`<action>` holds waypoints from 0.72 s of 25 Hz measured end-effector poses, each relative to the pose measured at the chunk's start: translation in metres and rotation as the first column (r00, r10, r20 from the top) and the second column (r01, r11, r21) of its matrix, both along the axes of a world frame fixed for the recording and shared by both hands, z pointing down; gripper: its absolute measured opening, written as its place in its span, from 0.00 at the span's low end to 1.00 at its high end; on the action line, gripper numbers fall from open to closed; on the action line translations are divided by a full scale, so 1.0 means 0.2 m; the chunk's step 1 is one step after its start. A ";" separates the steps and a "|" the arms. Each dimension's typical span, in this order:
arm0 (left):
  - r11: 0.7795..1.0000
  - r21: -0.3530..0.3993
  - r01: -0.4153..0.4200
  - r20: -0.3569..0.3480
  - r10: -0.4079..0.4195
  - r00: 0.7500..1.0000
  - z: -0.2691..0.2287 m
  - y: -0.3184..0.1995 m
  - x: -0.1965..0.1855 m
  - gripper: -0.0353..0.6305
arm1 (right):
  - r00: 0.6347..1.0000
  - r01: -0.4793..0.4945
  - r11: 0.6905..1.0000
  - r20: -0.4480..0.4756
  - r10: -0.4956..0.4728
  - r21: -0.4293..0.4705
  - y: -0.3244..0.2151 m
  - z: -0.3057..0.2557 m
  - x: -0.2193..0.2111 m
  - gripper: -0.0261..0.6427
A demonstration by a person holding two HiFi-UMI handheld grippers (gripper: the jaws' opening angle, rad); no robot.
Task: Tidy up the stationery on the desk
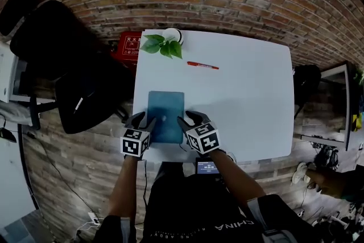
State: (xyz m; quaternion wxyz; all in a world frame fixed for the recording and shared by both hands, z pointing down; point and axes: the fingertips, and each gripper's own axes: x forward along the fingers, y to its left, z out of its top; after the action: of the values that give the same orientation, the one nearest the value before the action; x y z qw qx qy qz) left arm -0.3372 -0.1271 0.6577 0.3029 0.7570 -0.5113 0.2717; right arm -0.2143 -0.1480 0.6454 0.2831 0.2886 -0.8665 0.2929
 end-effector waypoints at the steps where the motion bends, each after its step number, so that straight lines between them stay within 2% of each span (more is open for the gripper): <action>1: 1.000 -0.014 -0.007 -0.004 0.007 1.000 0.02 0.01 0.00 0.34 | 1.000 -0.004 1.000 -0.012 0.004 -0.009 0.01 0.02 -0.01 0.28; 5: 0.999 -0.040 -0.035 -0.015 0.035 0.999 0.06 0.05 0.03 0.34 | 0.999 -0.015 0.999 -0.049 0.013 -0.038 0.04 0.09 -0.02 0.29; 10: 0.999 -0.046 -0.004 -0.054 0.001 0.999 0.07 0.06 0.03 0.34 | 0.998 -0.013 0.998 -0.068 0.009 -0.055 0.06 0.14 -0.02 0.28; 18: 0.999 -0.042 0.003 -0.060 -0.005 0.998 0.07 0.06 0.03 0.33 | 0.997 -0.032 0.997 -0.072 0.027 -0.069 0.06 0.16 -0.03 0.23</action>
State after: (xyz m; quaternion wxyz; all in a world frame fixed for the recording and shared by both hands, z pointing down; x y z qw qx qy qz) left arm -0.3314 -0.1149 0.6726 0.3347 0.7572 -0.4976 0.2589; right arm -0.2200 -0.1370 0.6777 0.3193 0.3016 -0.8407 0.3168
